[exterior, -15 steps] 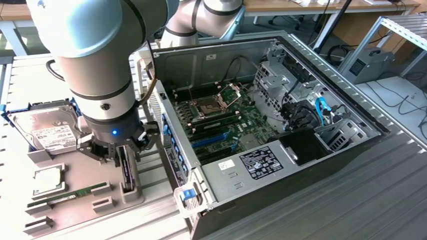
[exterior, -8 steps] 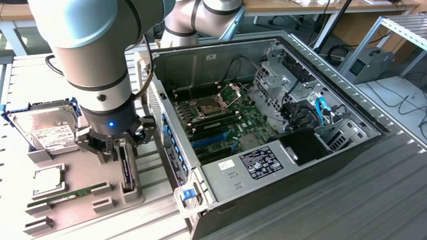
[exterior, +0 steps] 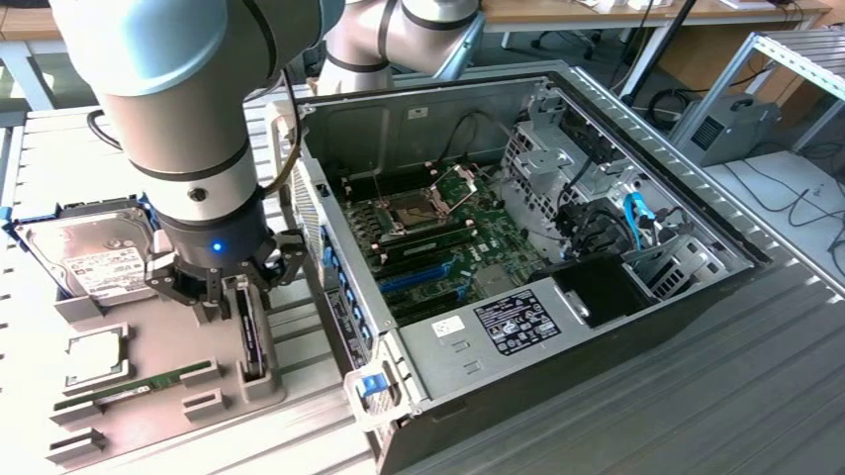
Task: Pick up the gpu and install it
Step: 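Pick up the gpu and move the gpu toward the slot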
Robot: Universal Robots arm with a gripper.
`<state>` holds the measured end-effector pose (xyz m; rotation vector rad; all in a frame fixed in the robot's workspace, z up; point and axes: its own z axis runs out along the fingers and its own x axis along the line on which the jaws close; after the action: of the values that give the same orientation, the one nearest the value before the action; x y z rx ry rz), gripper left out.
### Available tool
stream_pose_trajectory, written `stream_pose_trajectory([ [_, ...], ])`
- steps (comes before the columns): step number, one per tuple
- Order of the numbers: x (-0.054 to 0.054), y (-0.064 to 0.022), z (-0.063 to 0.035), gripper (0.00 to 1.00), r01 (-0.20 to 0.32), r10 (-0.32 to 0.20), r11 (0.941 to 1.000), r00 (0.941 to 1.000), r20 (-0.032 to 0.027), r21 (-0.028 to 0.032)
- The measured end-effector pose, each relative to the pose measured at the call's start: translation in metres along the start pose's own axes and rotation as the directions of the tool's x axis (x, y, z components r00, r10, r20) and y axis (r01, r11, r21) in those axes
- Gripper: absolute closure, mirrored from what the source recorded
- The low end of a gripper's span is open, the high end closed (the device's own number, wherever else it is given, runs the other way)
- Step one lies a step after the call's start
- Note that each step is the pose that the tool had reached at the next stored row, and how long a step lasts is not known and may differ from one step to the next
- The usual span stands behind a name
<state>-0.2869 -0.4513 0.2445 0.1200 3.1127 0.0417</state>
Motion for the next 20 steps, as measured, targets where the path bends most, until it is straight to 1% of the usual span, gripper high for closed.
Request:
stream_pose_trajectory([
  [2,0.0,0.0,0.0,0.55,0.0,0.0,1.0,1.0,0.0,0.0],
  [3,0.0,0.0,0.0,0.56,0.0,0.0,1.0,1.0,0.0,-0.0001],
  [4,0.0,0.0,0.0,0.63,0.0,0.0,1.0,1.0,0.0,0.0],
  [5,0.0,0.0,0.0,0.63,0.0,0.0,1.0,1.0,-0.0001,0.0],
  [6,0.0001,0.0,-0.0001,0.69,0.0,0.0,1.0,1.0,-0.0003,0.0001],
  [7,0.0,0.0,-0.0001,0.74,0.0,0.0,1.0,1.0,-0.0001,0.0001],
  [20,0.0,0.0,-0.0006,0.74,0.0,0.0,1.0,1.0,0.0,-0.0001],
])
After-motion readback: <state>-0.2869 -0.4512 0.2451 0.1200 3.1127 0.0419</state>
